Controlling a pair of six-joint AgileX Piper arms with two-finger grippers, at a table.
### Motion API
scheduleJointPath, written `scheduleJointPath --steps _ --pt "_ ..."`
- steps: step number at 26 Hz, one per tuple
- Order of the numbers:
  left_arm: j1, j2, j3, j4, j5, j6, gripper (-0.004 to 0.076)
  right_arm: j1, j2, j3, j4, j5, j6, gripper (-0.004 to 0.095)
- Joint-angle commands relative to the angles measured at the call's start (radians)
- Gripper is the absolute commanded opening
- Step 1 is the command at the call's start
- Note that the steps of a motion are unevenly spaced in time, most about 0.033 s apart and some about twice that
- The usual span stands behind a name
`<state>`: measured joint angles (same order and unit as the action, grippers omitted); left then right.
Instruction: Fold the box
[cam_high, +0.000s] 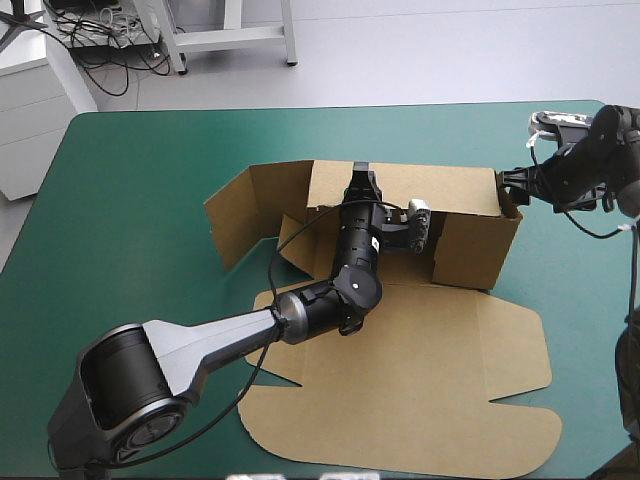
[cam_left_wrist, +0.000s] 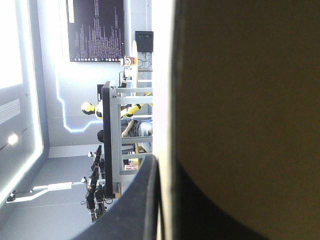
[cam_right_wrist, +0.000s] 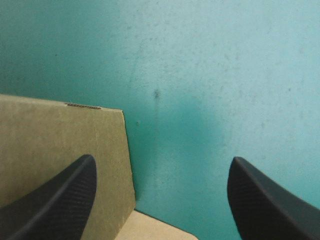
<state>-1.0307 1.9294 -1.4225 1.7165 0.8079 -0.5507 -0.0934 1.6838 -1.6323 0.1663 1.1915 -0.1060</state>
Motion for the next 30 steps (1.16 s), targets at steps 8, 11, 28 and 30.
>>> scheduleJointPath --steps 8,11,28,30 --pt "-0.008 -0.046 -0.023 0.084 0.029 -0.021 -0.0010 -0.009 -0.258 0.378 0.185 -0.280 -0.177 0.0573" --pt "-0.008 -0.046 -0.023 0.084 0.025 -0.021 -0.0010 -0.009 -0.314 0.451 0.228 -0.312 -0.216 0.0562" --pt "-0.008 -0.046 -0.023 0.084 0.013 -0.021 -0.0010 -0.007 -0.390 0.514 0.269 -0.298 -0.427 0.0562" --pt "-0.008 -0.046 -0.023 0.084 0.013 -0.021 -0.0010 -0.007 -0.378 0.529 0.312 -0.338 -0.481 0.0562"
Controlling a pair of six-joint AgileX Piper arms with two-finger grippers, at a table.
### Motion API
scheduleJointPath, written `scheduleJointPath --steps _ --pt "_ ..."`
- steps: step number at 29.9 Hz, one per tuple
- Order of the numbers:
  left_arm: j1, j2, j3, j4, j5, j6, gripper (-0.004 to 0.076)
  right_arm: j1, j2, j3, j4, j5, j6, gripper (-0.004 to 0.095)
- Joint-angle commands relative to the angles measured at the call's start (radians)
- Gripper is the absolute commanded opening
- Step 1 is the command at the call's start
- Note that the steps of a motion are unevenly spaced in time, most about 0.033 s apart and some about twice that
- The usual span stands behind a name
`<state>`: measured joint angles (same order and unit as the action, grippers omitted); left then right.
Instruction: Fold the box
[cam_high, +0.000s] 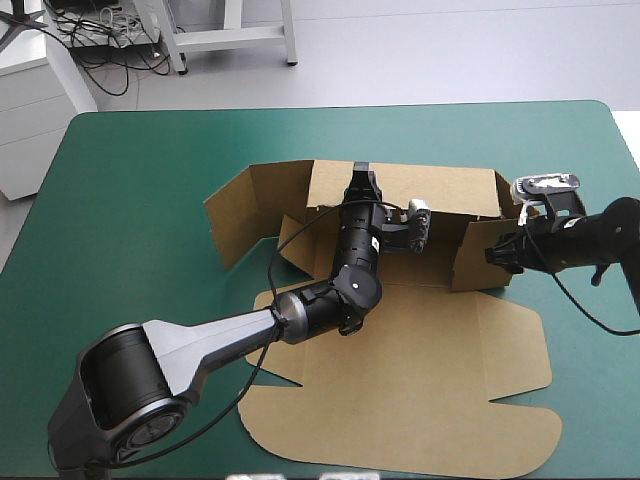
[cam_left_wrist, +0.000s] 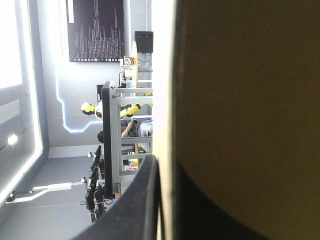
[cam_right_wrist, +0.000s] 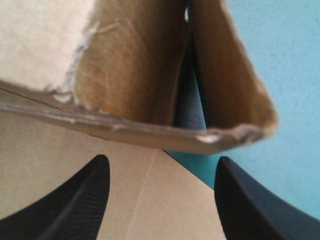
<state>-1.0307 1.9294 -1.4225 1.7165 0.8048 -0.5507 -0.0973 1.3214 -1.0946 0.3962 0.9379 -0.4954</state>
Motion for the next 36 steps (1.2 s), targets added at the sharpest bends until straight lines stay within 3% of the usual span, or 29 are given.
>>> scheduleJointPath --steps 1,6,9,16,24,36 --pt "-0.008 -0.046 -0.023 0.084 0.016 -0.021 -0.0010 -0.003 -0.005 -0.005 0.106 -0.101 -0.132 0.0562" --pt "-0.008 -0.046 -0.023 0.084 0.018 -0.021 -0.0010 -0.003 0.053 -0.003 0.141 -0.112 -0.241 0.0562" --pt "-0.008 -0.046 -0.023 0.084 0.018 -0.021 -0.0010 -0.003 0.059 -0.005 0.127 -0.096 -0.229 0.0562" --pt "-0.008 -0.046 -0.023 0.084 0.024 -0.021 -0.0010 -0.003 -0.042 -0.035 0.041 -0.014 -0.088 0.0562" --pt "-0.008 -0.046 -0.023 0.084 0.024 -0.021 -0.0010 -0.003 -0.149 -0.208 -0.157 -0.019 0.175 0.0562" --pt "-0.008 -0.046 -0.023 0.084 0.021 -0.021 -0.0010 -0.003 0.089 -0.547 -0.157 -0.022 0.265 0.0561"
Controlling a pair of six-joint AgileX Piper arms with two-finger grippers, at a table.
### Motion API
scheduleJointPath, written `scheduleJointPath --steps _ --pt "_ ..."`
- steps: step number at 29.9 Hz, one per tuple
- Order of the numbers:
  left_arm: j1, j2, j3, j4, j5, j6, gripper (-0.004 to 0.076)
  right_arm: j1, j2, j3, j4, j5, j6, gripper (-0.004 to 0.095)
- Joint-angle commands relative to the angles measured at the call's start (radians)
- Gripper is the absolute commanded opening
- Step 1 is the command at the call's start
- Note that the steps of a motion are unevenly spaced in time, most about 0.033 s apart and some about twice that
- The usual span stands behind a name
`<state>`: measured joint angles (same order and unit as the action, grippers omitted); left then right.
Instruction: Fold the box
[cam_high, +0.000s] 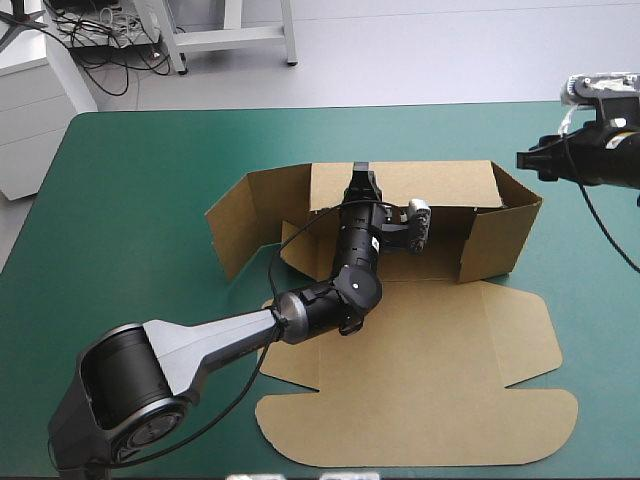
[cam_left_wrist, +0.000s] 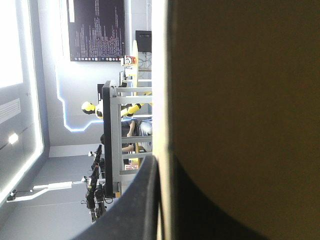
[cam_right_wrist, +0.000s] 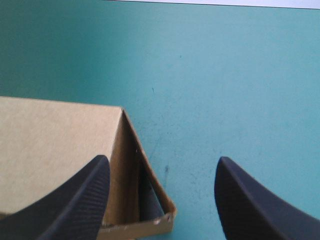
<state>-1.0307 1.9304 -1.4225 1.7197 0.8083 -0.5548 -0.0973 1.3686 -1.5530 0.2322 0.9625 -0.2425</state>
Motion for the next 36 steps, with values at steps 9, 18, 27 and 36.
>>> scheduleJointPath --steps 9,18,27,36 --pt "-0.008 -0.047 -0.023 0.081 0.020 -0.017 -0.0010 -0.003 0.238 -0.215 0.024 -0.017 0.032 0.0562" --pt "-0.008 -0.047 -0.023 0.081 0.020 -0.017 -0.0010 -0.003 0.308 -0.212 0.023 0.052 0.032 0.0562" --pt "-0.008 -0.047 -0.023 0.081 0.026 -0.017 -0.0010 -0.003 0.308 -0.203 0.023 0.133 -0.010 0.0561" --pt "-0.008 -0.047 -0.023 0.081 0.028 -0.017 -0.0010 -0.003 0.308 -0.154 0.032 0.221 -0.057 0.0561"
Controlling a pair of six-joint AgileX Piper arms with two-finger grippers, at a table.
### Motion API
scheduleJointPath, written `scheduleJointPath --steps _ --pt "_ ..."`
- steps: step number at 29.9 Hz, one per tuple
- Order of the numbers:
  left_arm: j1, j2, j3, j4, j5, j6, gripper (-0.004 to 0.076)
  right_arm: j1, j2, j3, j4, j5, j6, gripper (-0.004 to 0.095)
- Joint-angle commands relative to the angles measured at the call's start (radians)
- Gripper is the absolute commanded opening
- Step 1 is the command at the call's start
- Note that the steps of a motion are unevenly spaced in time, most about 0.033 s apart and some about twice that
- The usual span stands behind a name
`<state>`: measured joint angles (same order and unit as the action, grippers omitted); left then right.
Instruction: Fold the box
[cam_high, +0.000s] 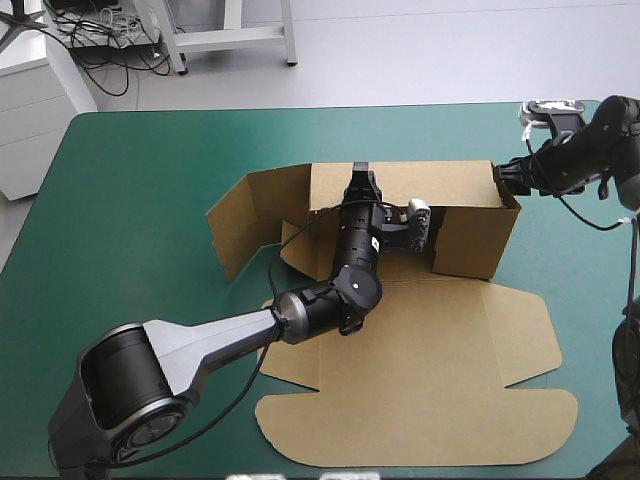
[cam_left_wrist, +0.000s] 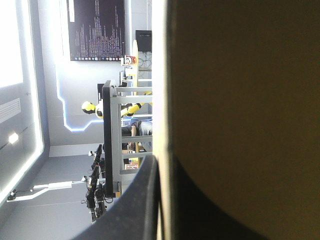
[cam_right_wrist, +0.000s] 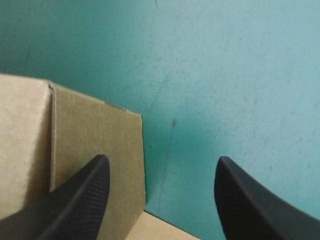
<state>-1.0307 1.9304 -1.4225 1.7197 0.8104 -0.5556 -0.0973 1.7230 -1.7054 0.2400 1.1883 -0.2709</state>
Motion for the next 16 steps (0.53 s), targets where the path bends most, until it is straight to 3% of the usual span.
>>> scheduleJointPath --steps 1,12,16 --pt "-0.008 -0.047 -0.023 0.081 0.026 -0.016 -0.0010 -0.003 -0.049 0.009 0.032 -0.005 -0.034 0.0561" --pt "-0.008 -0.047 -0.023 0.081 0.028 -0.016 -0.0010 -0.003 -0.125 0.137 0.085 -0.018 -0.114 0.0562" --pt "-0.008 -0.047 -0.023 0.081 0.029 -0.016 -0.0010 -0.003 -0.172 0.239 0.098 -0.094 -0.142 0.0561"
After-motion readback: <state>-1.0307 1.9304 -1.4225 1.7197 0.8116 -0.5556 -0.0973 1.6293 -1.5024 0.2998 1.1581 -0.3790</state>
